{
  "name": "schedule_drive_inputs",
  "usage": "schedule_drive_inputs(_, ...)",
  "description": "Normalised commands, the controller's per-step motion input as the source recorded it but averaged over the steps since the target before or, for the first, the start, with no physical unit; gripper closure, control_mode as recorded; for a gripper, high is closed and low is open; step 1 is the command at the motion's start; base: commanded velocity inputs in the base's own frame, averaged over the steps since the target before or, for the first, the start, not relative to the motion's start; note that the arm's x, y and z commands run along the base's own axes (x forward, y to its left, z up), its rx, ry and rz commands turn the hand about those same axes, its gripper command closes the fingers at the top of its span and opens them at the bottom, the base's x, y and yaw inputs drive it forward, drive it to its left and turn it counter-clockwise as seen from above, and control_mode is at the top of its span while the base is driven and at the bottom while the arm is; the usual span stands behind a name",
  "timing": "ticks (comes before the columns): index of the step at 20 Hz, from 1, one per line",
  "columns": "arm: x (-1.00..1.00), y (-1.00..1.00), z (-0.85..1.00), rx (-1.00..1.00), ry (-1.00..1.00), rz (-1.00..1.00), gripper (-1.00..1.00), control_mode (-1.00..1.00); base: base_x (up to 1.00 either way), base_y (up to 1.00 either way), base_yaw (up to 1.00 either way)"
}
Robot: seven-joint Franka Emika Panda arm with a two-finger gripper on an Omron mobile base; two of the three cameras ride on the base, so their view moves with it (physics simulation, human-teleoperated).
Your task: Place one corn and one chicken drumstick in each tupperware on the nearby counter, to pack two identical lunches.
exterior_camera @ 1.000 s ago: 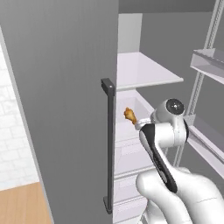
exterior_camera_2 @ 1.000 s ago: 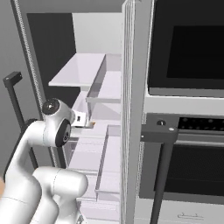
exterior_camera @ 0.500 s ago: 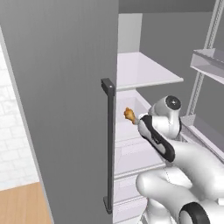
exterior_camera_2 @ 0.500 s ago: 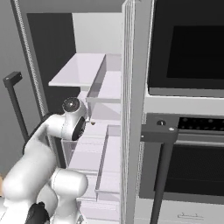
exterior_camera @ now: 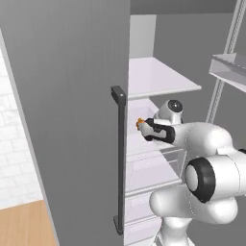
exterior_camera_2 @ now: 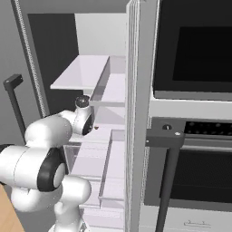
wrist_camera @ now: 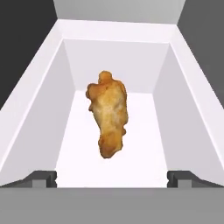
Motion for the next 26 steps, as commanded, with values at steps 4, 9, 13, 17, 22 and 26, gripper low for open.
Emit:
schedule_drive_inputs(4, 0.69, 0.06, -0.31, 0.0, 0.13, 0.0, -1.0, -1.0, 0.0, 0.0, 0.0)
schedule_drive_inputs(9, 0.54, 0.21, -0.56, 0.0, 0.04, 0.0, -1.0, -1.0, 0.0, 0.0, 0.0)
schedule_drive_inputs(13, 0.22, 0.09, -0.55, 0.0, 0.01, 0.0, -1.0, -1.0, 0.0, 0.0, 0.0)
schedule_drive_inputs(17, 0.45, -0.05, -0.43, 0.0, 0.03, -0.01, -1.0, -1.0, 0.0, 0.0, 0.0)
schedule_drive_inputs(22, 0.42, -0.13, -0.4, 0.0, 0.07, -0.07, -1.0, -1.0, 0.0, 0.0, 0.0)
schedule_drive_inputs(26, -0.02, 0.0, -0.37, 0.0, 0.04, -0.07, 1.0, -1.0, 0.0, 0.0, 0.0)
